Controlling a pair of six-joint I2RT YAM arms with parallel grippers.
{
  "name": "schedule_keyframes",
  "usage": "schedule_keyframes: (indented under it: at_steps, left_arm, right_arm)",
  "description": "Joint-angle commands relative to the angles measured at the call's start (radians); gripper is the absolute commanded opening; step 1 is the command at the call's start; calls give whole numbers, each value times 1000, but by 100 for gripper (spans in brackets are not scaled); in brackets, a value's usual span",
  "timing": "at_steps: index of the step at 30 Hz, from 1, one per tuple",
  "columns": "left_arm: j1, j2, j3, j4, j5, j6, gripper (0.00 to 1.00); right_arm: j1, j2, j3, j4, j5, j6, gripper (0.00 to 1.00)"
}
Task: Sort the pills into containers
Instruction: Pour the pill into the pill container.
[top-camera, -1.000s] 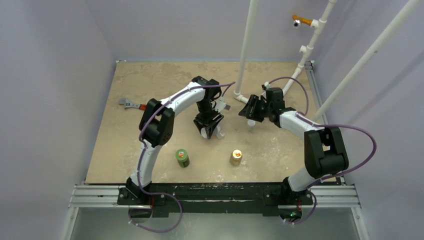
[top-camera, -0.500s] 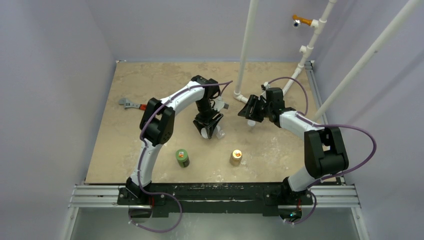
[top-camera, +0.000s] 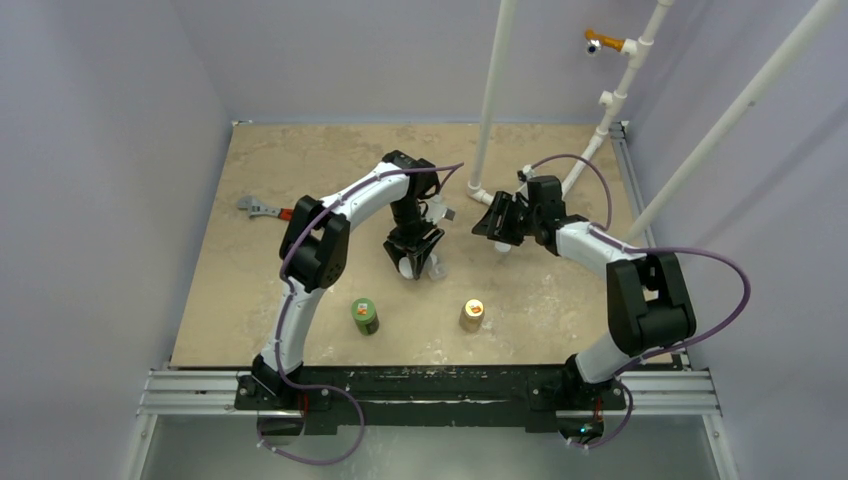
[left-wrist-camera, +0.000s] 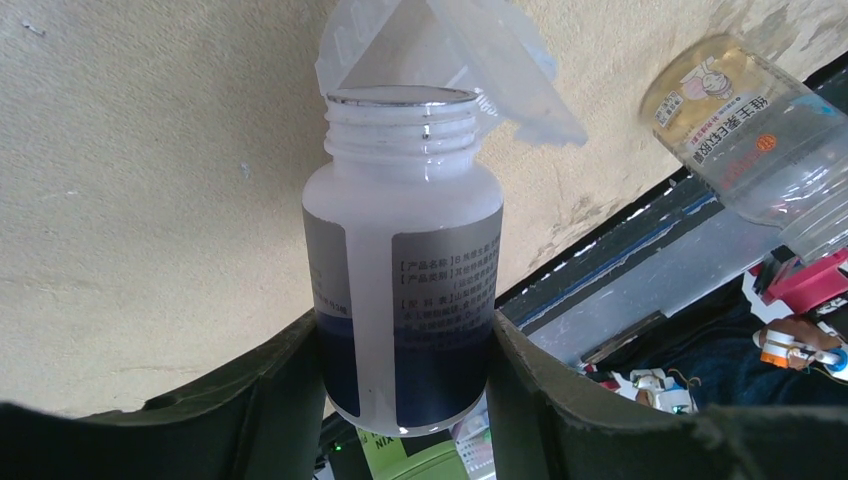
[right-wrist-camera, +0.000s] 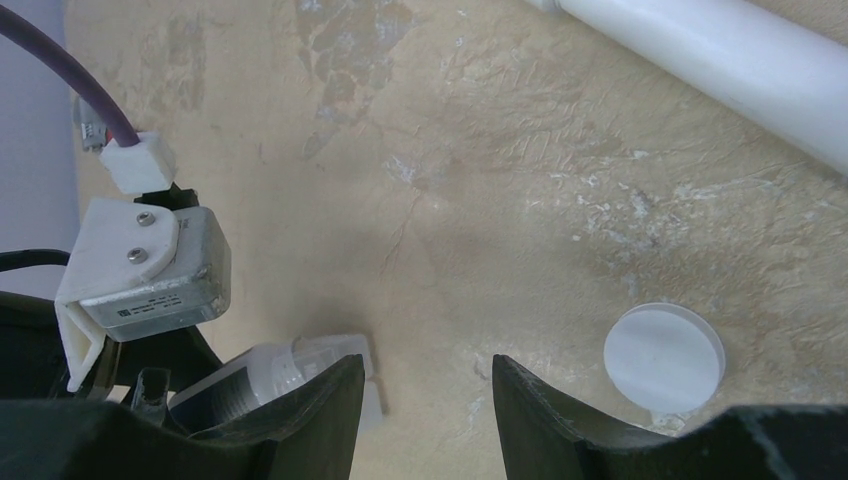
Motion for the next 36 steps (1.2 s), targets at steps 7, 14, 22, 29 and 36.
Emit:
schedule_keyframes:
  at_steps: [7,14,22,29,36]
  left_arm:
    - [7,-38,4,-36,-24,-24,0]
    - [7,-36,14,-27,-26,-24,0]
    - [6,-27,54,-25,-21,-23,0]
    - [6,-21,53,-19,-15,-24,0]
    - [6,-21,51,-11,-9,-24,0]
  right_arm:
    - [51,20,47,26,-25,-12,50]
    - [89,38,49,14,-12,-14,47]
    - [129,76,59,0,-5,-12,20]
    - [148,109,56,7,-24,7,14]
    - [167,143,53,27,-51,30,12]
